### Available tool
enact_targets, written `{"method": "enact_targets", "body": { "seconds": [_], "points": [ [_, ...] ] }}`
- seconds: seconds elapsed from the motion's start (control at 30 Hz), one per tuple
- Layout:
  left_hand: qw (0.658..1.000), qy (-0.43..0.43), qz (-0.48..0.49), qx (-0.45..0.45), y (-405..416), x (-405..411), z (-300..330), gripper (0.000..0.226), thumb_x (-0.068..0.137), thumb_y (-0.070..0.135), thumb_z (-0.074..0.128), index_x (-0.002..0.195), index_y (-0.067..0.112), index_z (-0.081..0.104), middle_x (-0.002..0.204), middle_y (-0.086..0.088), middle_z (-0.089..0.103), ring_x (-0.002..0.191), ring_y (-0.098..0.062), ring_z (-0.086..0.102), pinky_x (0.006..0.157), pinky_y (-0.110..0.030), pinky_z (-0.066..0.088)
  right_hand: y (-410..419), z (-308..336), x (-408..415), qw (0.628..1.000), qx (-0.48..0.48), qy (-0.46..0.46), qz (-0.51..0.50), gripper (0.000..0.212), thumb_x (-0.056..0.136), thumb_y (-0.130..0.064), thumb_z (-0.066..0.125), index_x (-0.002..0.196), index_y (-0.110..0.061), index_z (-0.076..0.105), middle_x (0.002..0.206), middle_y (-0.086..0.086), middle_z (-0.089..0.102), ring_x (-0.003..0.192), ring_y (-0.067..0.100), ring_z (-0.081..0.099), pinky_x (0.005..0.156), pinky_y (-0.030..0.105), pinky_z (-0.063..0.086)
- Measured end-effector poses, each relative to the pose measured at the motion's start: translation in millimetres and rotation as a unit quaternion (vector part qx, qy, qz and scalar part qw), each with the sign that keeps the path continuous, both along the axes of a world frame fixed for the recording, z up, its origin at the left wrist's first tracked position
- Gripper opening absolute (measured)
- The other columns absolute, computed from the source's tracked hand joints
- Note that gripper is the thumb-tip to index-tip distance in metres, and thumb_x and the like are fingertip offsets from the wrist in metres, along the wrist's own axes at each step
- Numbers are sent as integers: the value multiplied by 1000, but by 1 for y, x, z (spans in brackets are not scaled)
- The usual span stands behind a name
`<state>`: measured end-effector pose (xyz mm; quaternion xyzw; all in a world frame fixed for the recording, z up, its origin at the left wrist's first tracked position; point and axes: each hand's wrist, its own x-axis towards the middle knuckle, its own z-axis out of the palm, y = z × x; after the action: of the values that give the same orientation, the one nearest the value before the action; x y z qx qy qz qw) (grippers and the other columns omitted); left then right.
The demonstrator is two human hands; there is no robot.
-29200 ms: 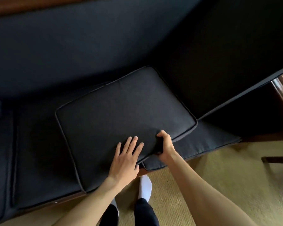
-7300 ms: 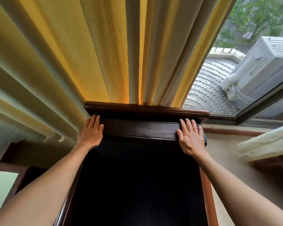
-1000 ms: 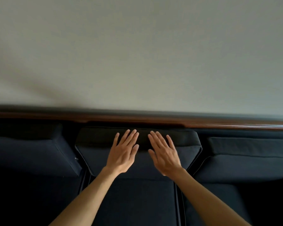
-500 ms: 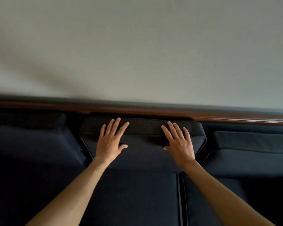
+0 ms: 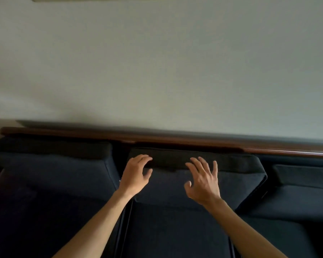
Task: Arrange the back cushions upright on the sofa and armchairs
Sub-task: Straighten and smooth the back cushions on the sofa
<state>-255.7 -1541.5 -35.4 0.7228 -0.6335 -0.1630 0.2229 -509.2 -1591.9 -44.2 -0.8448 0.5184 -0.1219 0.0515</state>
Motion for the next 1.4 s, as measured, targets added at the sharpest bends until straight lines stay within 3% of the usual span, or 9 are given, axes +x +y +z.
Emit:
{"method": "enact_targets", "body": {
  "seconds": [0.13, 0.27, 0.33, 0.47, 0.57, 0.7, 0.8, 0.93, 1.4],
  "points": [
    [999, -4, 28, -28, 19, 84, 25, 32, 84, 22, 74, 115, 17, 69, 131, -1, 61, 131, -20, 49, 112, -36, 34, 23, 27, 133, 989, -7, -121, 78, 35, 63, -17, 68, 97, -22, 72, 121, 1, 66, 117, 25, 60, 97, 50, 50],
    [998, -52, 19, -5, 32, 210, 44, 55, 79, 33, 73, 131, 20, 58, 143, -1, 50, 138, -21, 39, 115, -43, 31, 39, 48, 260, 983, 14, -158, 95, 30, 69, -22, 65, 98, -23, 71, 122, -2, 64, 117, 22, 58, 93, 43, 53],
    [995, -86, -9, 53, 39, 265, 47, 76, 77, 48, 70, 144, 26, 42, 154, 2, 35, 146, -19, 24, 118, -44, 24, 44, 49, 307, 989, 64, -99, 87, 46, 74, -33, 63, 119, -23, 63, 138, 1, 53, 133, 26, 45, 104, 52, 43],
    [986, -101, -41, 129, 52, 364, 44, 106, 67, 70, 68, 152, 34, 16, 162, 6, 15, 150, -16, 8, 121, -51, 11, 47, 43, 388, 985, 145, 61, 69, 99, 78, -58, 65, 155, -24, 14, 165, 5, 4, 152, 29, -1, 117, 62, 2],
    [978, -130, -38, 158, 63, 424, 34, 118, 62, 71, 72, 154, 34, 7, 164, 5, 7, 151, -16, 1, 120, -54, 2, 43, 35, 429, 980, 151, 126, 43, 121, 73, -62, 72, 157, -22, -5, 165, 8, -7, 152, 30, -11, 114, 66, -4],
    [959, -209, -23, 188, 71, 480, 21, 130, 63, 51, 84, 154, 32, -7, 164, -2, -7, 151, -22, -7, 118, -58, 0, 35, 25, 449, 962, 162, 220, 24, 139, 66, -59, 81, 155, -16, -17, 164, 15, -11, 151, 33, -13, 117, 65, 1],
    [950, -240, 10, 200, 72, 500, 15, 129, 58, 39, 90, 155, 26, 6, 161, -3, 15, 150, -27, 7, 117, -61, 6, 36, 21, 452, 960, 165, 226, 10, 135, 62, -54, 86, 156, -12, -2, 161, 11, 14, 151, 29, 7, 116, 65, 11],
    [949, -268, -24, 167, 73, 503, 18, 100, 53, 33, 89, 140, 23, 40, 137, 4, 49, 133, -22, 39, 116, -54, 21, 45, 29, 451, 964, 137, 229, 0, 96, 60, -51, 85, 137, -17, 38, 134, 0, 47, 130, 23, 36, 104, 59, 32],
    [961, -259, -44, 89, 105, 476, 25, 83, 50, 24, 82, 128, 25, 55, 116, 6, 60, 112, -22, 53, 98, -52, 31, 72, 35, 407, 971, 154, 182, -25, 87, 57, -44, 82, 131, -23, 41, 126, -5, 46, 122, 22, 37, 81, 47, 48]
  ]
}}
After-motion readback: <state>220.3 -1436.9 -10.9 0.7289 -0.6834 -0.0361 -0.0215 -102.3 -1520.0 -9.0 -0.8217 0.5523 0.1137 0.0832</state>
